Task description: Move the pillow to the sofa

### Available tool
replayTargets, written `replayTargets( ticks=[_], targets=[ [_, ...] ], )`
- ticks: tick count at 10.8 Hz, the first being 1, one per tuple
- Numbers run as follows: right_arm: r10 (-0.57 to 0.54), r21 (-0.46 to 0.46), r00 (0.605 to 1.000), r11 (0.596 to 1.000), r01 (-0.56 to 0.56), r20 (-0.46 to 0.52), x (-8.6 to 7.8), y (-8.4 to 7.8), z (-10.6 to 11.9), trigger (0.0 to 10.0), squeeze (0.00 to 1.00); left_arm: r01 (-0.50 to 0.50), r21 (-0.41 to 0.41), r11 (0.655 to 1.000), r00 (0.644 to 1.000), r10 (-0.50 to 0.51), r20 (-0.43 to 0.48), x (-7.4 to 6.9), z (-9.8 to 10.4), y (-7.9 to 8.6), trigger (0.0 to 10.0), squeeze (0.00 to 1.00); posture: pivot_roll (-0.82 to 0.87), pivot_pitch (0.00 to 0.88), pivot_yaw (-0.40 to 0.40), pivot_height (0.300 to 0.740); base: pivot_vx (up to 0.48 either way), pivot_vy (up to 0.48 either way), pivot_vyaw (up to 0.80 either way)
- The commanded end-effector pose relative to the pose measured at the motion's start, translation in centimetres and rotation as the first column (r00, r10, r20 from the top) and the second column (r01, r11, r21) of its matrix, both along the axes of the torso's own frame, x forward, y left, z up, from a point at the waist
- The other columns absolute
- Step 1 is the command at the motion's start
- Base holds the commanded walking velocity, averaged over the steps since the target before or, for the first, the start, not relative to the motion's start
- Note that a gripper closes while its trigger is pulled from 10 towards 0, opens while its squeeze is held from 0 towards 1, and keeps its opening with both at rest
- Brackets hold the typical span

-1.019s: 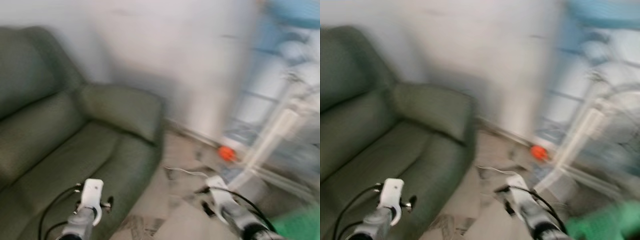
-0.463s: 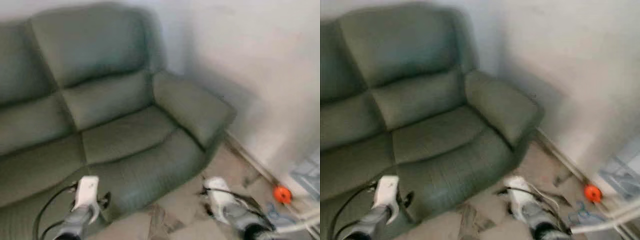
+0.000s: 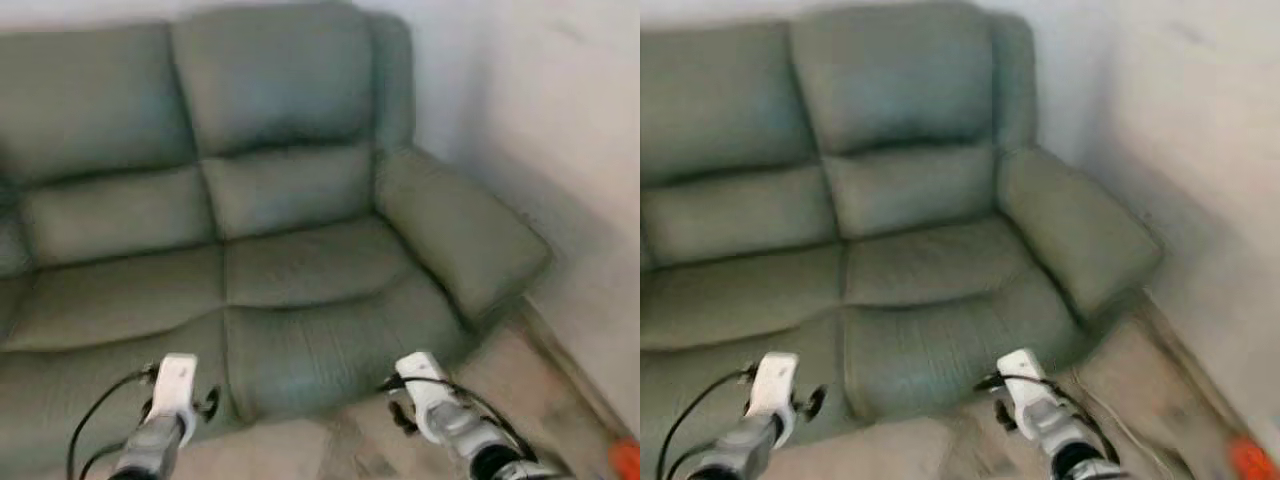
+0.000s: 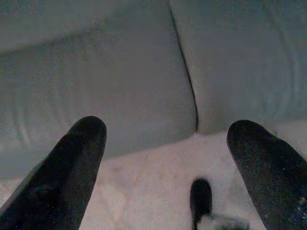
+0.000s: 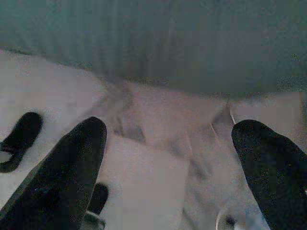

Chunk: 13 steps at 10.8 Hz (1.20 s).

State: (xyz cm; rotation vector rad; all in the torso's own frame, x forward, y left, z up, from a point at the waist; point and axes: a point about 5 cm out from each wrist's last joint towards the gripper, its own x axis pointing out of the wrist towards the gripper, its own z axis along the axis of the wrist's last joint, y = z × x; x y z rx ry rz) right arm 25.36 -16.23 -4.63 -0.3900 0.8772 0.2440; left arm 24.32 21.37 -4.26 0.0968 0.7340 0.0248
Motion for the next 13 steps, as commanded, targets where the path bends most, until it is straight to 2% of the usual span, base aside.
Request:
replayTargets(
  ticks=[1, 3, 13],
  targets=[
    [-0.005, -0.017, 1.0, 1.0, 0.005, -0.011, -0.25, -0.72, -0.13, 10.0, 0.0, 0.001, 0.006, 1.0, 1.0, -0.001, -0.019, -0.41, -0.32, -0.02, 10.0, 0.0, -0.01, 0.0, 0.017, 0.74, 0.0, 0.0, 0.8],
    [0.002, -0.019, 1.0, 1.0, -0.002, -0.005, -0.18, -0.68, -0.08, 10.0, 0.0, -0.001, 0.004, 1.0, 1.0, 0.001, -0.021, -0.41, -0.32, -0.02, 10.0, 0.0, -0.01, 0.0, 0.017, 0.74, 0.0, 0.0, 0.7],
    [0.03, -0.033, 0.999, 0.999, -0.03, -0.014, -0.54, -0.83, -0.31, 10.0, 0.0, -0.002, -0.005, 1.0, 0.999, 0.002, -0.035, -0.78, -0.58, 0.0, 10.0, 0.0, -0.01, 0.0, 0.019, 0.74, 0.0, 0.027, 0.0]
  ],
)
